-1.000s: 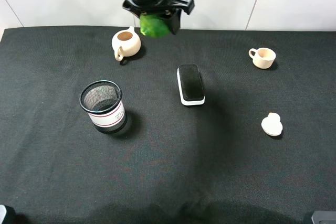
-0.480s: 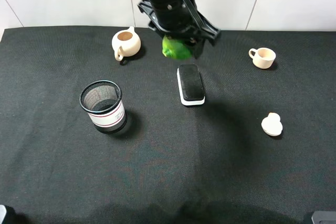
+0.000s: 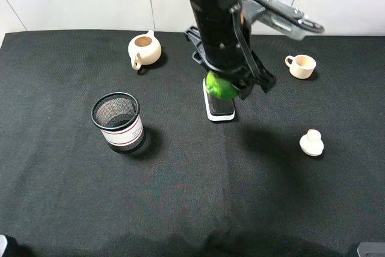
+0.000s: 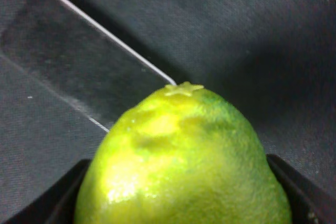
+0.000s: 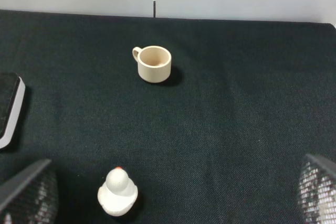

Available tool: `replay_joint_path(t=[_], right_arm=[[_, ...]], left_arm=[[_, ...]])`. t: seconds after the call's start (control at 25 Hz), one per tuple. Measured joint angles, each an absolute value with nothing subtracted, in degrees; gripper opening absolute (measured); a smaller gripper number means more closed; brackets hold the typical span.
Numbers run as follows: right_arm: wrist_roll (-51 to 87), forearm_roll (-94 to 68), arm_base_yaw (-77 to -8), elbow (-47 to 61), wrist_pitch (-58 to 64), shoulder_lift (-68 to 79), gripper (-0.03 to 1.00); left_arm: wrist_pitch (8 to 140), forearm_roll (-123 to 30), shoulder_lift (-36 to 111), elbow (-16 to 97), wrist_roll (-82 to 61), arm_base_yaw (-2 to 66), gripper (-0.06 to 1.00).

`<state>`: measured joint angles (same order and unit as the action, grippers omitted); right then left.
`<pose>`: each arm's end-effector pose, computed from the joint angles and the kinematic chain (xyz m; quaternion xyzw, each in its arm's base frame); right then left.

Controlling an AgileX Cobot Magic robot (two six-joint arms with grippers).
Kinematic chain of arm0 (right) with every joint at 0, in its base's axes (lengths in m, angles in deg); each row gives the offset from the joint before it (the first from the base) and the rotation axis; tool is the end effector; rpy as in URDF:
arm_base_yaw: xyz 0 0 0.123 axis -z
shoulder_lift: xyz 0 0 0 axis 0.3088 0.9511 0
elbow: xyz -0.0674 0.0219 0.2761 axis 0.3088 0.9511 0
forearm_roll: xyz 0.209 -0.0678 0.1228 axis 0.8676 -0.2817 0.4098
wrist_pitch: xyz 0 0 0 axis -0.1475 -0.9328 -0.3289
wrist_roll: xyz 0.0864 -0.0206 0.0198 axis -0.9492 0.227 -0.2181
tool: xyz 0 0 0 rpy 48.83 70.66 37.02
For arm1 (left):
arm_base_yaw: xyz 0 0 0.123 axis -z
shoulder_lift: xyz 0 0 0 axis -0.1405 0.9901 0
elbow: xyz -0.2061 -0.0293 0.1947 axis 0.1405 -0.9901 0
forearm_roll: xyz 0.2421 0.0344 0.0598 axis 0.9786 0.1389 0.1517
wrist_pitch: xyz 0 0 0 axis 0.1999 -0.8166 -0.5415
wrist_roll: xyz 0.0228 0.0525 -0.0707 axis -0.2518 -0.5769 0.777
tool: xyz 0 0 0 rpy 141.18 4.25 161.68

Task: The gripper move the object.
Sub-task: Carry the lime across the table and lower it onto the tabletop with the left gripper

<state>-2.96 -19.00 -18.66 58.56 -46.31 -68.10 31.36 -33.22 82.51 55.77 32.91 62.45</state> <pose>-0.0039 0.0030 0.2794 -0.0196 0.8428 0.0127 0.5378 0.2622 -0.3658 0.2159 0.3761 0.9001 -0.1154 0.1870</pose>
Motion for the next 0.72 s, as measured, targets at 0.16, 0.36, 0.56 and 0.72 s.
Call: replay_joint_path(t=[0.16, 0.36, 0.56, 0.72], right_arm=[[-2.96, -19.0, -18.66, 58.56, -46.31, -68.1, 0.69], [-2.96, -19.0, -18.66, 58.56, -46.31, -68.1, 0.69], [-2.96, -19.0, -18.66, 58.56, -46.31, -68.1, 0.69], [-2.96, -19.0, -18.66, 58.56, -46.31, -68.1, 0.69]], left_arm=[[31.5, -33.22, 84.38, 55.77, 32.91, 63.66, 0.68], [32.32, -33.22, 86.25, 55.77, 32.91, 64.74, 0.68], [33.45, -33.22, 87.82, 55.77, 32.91, 65.26, 0.68], [35.11, -33.72, 89.38, 55.77, 32.91, 65.72, 0.68]])
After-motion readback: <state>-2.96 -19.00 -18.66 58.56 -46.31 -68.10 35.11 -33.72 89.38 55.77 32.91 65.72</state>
